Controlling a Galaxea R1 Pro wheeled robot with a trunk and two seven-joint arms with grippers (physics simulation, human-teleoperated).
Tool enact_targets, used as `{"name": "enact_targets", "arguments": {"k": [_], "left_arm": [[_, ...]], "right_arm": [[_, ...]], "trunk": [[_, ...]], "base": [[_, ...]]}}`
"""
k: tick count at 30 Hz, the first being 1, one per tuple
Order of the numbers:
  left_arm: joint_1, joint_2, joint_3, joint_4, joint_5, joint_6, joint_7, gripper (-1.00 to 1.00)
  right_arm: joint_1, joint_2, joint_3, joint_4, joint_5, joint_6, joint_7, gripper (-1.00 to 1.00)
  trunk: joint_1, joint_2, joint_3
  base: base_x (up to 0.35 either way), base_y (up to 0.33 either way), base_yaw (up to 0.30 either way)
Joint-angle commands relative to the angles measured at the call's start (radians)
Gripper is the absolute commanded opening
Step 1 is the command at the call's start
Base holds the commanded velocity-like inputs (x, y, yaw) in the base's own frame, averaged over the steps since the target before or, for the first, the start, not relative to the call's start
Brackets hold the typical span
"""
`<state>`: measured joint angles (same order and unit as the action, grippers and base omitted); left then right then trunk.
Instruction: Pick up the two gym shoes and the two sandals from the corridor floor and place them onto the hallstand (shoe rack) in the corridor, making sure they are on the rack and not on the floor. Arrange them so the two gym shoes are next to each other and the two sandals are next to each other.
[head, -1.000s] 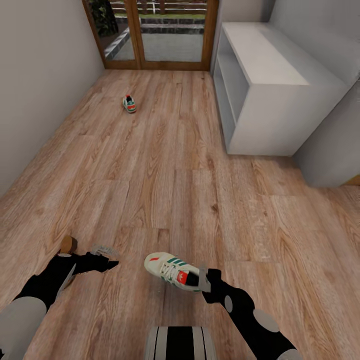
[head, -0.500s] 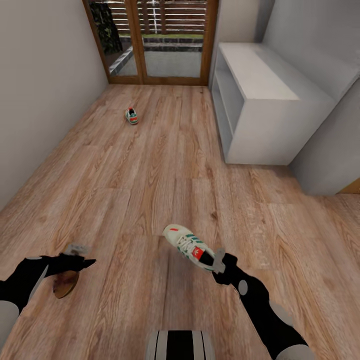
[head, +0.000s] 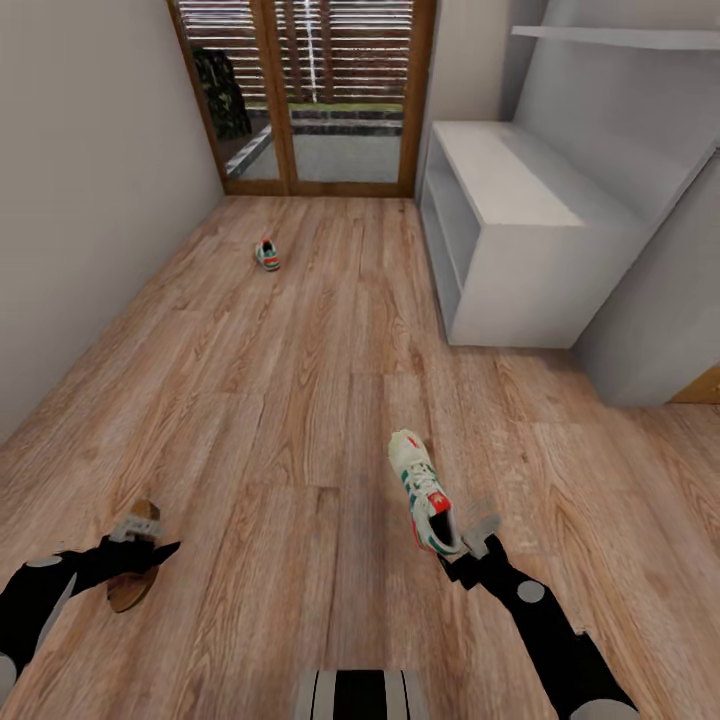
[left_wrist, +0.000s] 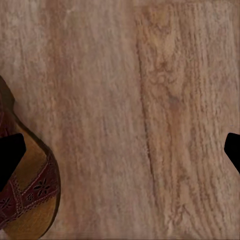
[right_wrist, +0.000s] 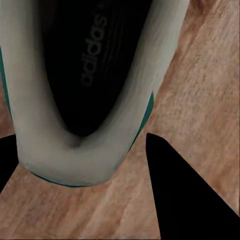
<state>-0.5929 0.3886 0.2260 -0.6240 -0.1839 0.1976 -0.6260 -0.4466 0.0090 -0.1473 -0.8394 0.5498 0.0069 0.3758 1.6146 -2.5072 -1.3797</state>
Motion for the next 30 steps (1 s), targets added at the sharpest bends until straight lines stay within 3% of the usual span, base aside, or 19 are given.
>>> {"name": "enact_targets", "arguments": {"k": [1, 3, 4, 8, 12, 14, 19, 25, 30], "left_arm": [[0.018, -0.004, 0.03, 0.002, -0.005, -0.029, -0.005, 1.0], [0.034, -0.007, 0.05, 0.01, -0.004, -0.065, -0.001, 1.0], [0.048, -0.011, 0.068, 0.025, -0.004, -0.101, 0.007, 1.0], [0.068, -0.019, 0.106, 0.087, -0.003, -0.188, 0.044, 1.0], [0.087, -0.038, 0.128, 0.121, 0.014, -0.224, 0.069, 1.0], [0.099, -0.049, 0.121, 0.132, 0.025, -0.235, 0.08, 1.0], [0.128, -0.078, 0.113, 0.16, 0.0, -0.218, 0.052, 1.0], [0.162, -0.111, 0.114, 0.177, -0.003, -0.184, 0.018, 1.0], [0.171, -0.14, 0.115, 0.205, -0.003, -0.213, 0.046, 1.0]], "right_arm": [[0.0, 0.0, -0.028, 0.063, -0.027, -0.055, 0.006, -1.0], [0.0, 0.0, -0.054, 0.118, -0.046, -0.116, 0.006, -1.0], [0.0, -0.001, -0.084, 0.168, -0.059, -0.176, 0.004, -1.0], [0.0, -0.004, -0.164, 0.26, -0.073, -0.293, -0.015, -1.0], [0.017, -0.022, -0.198, 0.289, -0.074, -0.325, -0.033, -1.0], [0.029, -0.016, -0.211, 0.301, -0.07, -0.337, -0.04, -1.0], [0.05, 0.003, -0.179, 0.331, -0.071, -0.313, -0.022, -1.0], [0.049, -0.008, -0.163, 0.366, -0.073, -0.294, -0.035, -1.0], [0.05, -0.015, -0.161, 0.394, -0.075, -0.309, -0.054, -1.0]], "trunk": [[-0.001, 0.0, 0.003], [-0.002, 0.0, 0.011], [-0.002, 0.001, 0.015], [-0.004, 0.002, 0.03], [-0.004, 0.002, 0.034], [-0.004, 0.002, 0.034], [-0.004, 0.002, 0.034], [-0.004, 0.002, 0.034], [-0.004, 0.002, 0.034]], "base": [[0.0, 0.0, 0.0], [0.0, 0.0, 0.0], [0.0, 0.0, 0.0], [0.0, 0.0, 0.0], [0.0, 0.0, 0.0], [0.0, 0.0, 0.0], [0.0, 0.0, 0.0], [0.0, 0.0, 0.0], [0.0, 0.0, 0.0]]}}
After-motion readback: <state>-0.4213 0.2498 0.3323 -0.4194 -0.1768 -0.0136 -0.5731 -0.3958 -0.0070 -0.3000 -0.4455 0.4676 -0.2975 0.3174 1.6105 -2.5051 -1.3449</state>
